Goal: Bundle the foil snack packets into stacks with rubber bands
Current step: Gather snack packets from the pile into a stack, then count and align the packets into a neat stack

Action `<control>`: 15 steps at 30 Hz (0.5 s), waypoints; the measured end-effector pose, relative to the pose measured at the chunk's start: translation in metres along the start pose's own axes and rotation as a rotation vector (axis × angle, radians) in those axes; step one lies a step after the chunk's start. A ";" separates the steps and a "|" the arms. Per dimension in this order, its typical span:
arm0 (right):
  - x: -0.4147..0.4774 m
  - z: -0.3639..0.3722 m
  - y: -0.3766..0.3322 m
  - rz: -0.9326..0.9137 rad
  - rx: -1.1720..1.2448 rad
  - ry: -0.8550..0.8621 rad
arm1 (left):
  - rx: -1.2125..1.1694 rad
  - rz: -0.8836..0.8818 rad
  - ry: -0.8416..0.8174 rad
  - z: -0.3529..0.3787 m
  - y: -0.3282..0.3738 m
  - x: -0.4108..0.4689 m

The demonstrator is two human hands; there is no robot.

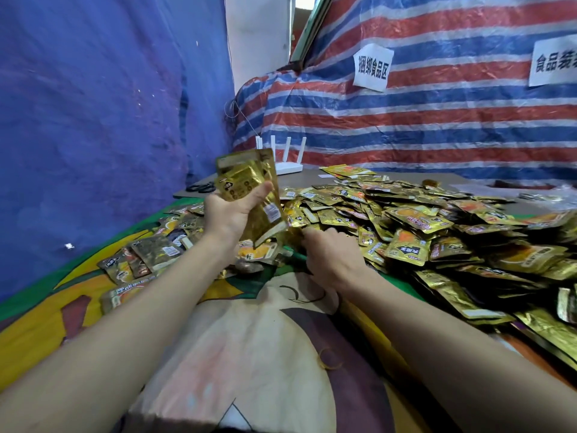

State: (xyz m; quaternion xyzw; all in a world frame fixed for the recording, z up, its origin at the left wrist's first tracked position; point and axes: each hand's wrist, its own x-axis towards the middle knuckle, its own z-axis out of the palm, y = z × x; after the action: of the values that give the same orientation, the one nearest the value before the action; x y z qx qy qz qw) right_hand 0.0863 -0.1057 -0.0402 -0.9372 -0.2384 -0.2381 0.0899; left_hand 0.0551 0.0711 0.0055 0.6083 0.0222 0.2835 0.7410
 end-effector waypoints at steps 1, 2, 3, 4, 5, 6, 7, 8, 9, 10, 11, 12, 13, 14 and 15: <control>0.001 -0.003 0.003 0.066 0.069 0.029 | -0.149 -0.124 -0.024 0.004 -0.002 -0.003; 0.001 -0.007 0.006 0.129 0.149 0.056 | -0.262 -0.246 -0.081 0.008 -0.004 -0.006; 0.001 -0.011 0.010 0.180 0.238 0.079 | -0.330 -0.348 -0.149 0.013 -0.007 -0.010; 0.001 -0.014 0.014 0.214 0.342 0.099 | -0.359 -0.412 -0.196 0.017 -0.011 -0.014; 0.000 -0.017 0.018 0.237 0.467 0.116 | -0.354 -0.441 -0.209 0.022 -0.017 -0.017; -0.002 -0.018 0.021 0.253 0.601 0.132 | -0.336 -0.453 -0.201 0.026 -0.024 -0.021; -0.003 -0.020 0.024 0.269 0.724 0.145 | -0.318 -0.457 -0.190 0.030 -0.029 -0.024; -0.005 -0.022 0.026 0.289 0.819 0.155 | -0.307 -0.462 -0.188 0.034 -0.033 -0.028; -0.008 -0.023 0.027 0.313 0.890 0.167 | -0.298 -0.471 -0.196 0.037 -0.036 -0.031; -0.010 -0.023 0.028 0.342 0.948 0.178 | -0.294 -0.482 -0.209 0.040 -0.037 -0.034; -0.012 -0.023 0.027 0.367 1.008 0.186 | -0.288 -0.489 -0.221 0.042 -0.037 -0.036; -0.014 -0.023 0.027 0.377 1.077 0.188 | -0.282 -0.489 -0.229 0.044 -0.038 -0.038; -0.016 -0.022 0.026 0.369 1.135 0.184 | -0.285 -0.477 -0.231 0.047 -0.039 -0.038; -0.018 -0.022 0.026 0.346 1.167 0.181 | -0.292 -0.456 -0.226 0.049 -0.038 -0.039; -0.020 -0.022 0.026 0.318 1.184 0.177 | -0.296 -0.429 -0.212 0.052 -0.036 -0.039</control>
State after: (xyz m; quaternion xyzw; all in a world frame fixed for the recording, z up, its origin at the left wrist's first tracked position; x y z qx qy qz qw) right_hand 0.0750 -0.1426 -0.0325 -0.7292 -0.1789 -0.1261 0.6484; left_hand 0.0566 0.0041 -0.0264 0.5011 0.0312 0.0553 0.8631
